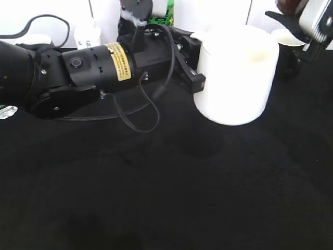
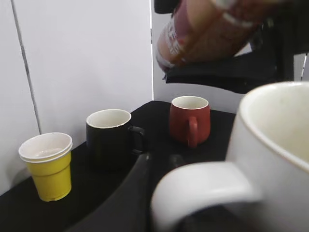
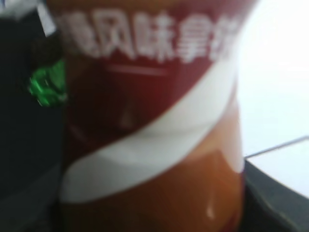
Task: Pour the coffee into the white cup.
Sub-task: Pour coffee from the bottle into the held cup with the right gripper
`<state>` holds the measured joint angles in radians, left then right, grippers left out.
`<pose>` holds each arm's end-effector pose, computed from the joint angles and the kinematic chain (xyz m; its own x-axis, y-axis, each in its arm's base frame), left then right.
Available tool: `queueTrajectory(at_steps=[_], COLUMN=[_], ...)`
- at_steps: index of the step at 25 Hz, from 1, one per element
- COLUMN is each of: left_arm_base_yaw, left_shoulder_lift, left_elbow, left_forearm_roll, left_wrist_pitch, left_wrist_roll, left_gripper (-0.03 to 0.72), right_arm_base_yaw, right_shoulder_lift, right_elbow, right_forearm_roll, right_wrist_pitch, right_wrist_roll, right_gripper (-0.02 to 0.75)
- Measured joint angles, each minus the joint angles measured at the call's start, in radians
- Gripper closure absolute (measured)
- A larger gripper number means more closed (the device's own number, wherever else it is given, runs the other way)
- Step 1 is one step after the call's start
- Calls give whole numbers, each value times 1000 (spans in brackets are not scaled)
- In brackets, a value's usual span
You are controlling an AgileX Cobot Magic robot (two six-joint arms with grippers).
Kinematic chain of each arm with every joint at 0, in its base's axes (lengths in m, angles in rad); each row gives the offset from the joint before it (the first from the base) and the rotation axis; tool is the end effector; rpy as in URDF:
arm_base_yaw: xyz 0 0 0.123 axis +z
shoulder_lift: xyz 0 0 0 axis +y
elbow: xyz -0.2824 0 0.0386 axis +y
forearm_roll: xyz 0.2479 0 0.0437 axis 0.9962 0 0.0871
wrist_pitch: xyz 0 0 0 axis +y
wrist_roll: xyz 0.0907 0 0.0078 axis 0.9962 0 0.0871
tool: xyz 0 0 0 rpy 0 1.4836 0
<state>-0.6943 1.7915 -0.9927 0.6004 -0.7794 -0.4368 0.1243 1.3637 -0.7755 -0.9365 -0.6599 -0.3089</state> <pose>0.2745 -0.2755 0.2405 -0.0065 0.0251 -0.9997 0.8925 0.4510 0.0055 0.2814 0.0804 0.3005 0.5099 -0.7288 -0.4569 -0.3174 0.3343 -0.8874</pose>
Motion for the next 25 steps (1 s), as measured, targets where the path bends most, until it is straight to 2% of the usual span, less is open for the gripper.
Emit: queueTrajectory(at_steps=[9, 25], left_arm_base_yaw=[0, 0], left_shoulder_lift=[0, 0], left_elbow=[0, 0], left_forearm_roll=[0, 16], left_wrist_pitch=[0, 0], left_wrist_roll=[-7, -10], left_gripper=[622, 622], right_arm_base_yaw=[0, 0], right_shoulder_lift=[0, 0], right_elbow=[0, 0], right_forearm_roll=[-1, -1], right_wrist_pitch=[1, -2], right_wrist_roll=[-182, -355], right_gripper=[225, 225])
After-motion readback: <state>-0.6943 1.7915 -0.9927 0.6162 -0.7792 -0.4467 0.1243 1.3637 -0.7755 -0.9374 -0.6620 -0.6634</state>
